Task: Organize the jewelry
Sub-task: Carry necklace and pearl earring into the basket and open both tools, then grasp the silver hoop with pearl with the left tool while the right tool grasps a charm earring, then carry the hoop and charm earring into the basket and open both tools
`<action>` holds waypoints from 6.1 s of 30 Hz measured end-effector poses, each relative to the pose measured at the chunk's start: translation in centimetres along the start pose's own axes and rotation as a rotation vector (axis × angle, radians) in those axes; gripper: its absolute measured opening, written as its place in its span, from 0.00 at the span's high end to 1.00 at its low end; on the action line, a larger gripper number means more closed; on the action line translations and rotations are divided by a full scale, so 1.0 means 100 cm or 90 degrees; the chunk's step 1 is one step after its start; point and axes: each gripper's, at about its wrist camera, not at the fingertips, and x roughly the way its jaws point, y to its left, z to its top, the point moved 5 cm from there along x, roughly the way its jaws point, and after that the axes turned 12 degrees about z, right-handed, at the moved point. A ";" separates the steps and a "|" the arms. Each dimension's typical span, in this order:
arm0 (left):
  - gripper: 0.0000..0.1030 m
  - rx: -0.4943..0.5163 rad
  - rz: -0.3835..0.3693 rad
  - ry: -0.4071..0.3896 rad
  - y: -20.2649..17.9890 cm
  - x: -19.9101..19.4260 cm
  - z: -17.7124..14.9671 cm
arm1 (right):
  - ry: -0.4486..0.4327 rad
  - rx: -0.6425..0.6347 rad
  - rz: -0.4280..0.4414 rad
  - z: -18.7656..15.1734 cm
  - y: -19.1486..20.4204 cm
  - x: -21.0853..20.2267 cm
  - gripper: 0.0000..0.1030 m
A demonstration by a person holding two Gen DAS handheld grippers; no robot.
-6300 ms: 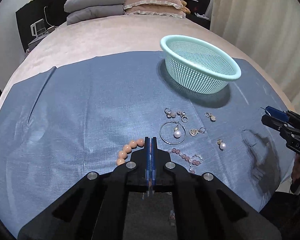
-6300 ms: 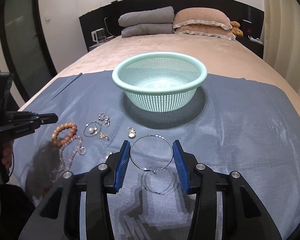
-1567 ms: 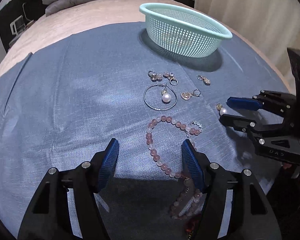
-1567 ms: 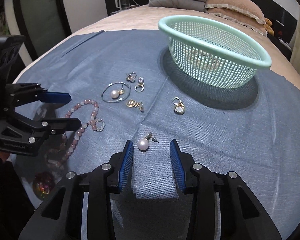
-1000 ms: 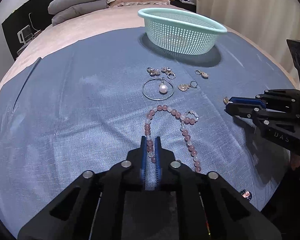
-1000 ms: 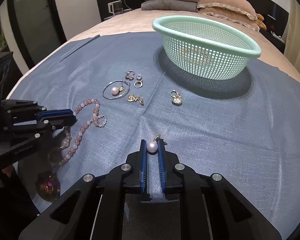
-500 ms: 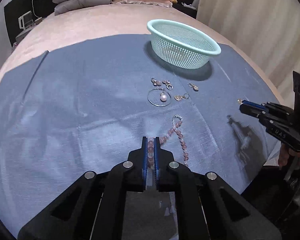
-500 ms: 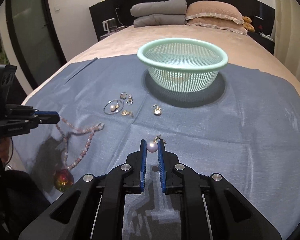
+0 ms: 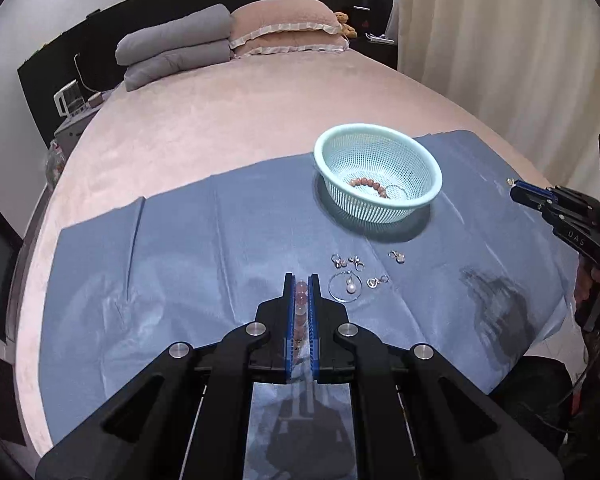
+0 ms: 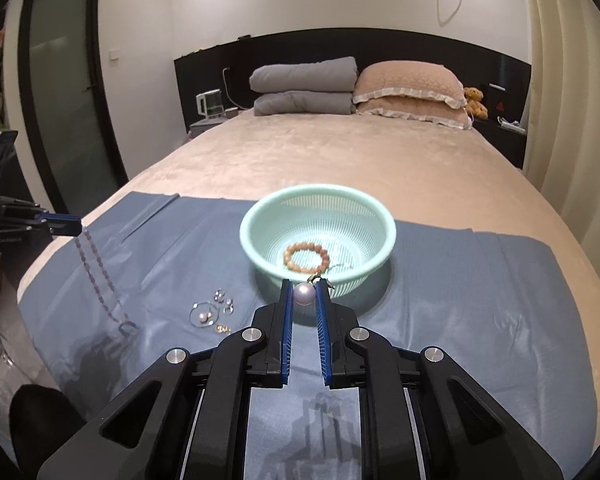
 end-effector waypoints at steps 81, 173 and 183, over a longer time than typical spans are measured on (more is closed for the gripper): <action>0.06 0.068 0.019 -0.041 -0.062 0.114 -0.014 | 0.097 -0.068 0.021 -0.058 -0.009 0.108 0.54; 0.56 0.070 0.002 -0.248 -0.041 0.014 0.188 | -0.067 -0.226 -0.085 0.148 -0.037 0.027 0.87; 0.56 0.134 -0.068 -0.109 -0.113 0.155 0.176 | 0.066 -0.132 -0.028 0.091 -0.087 0.147 0.87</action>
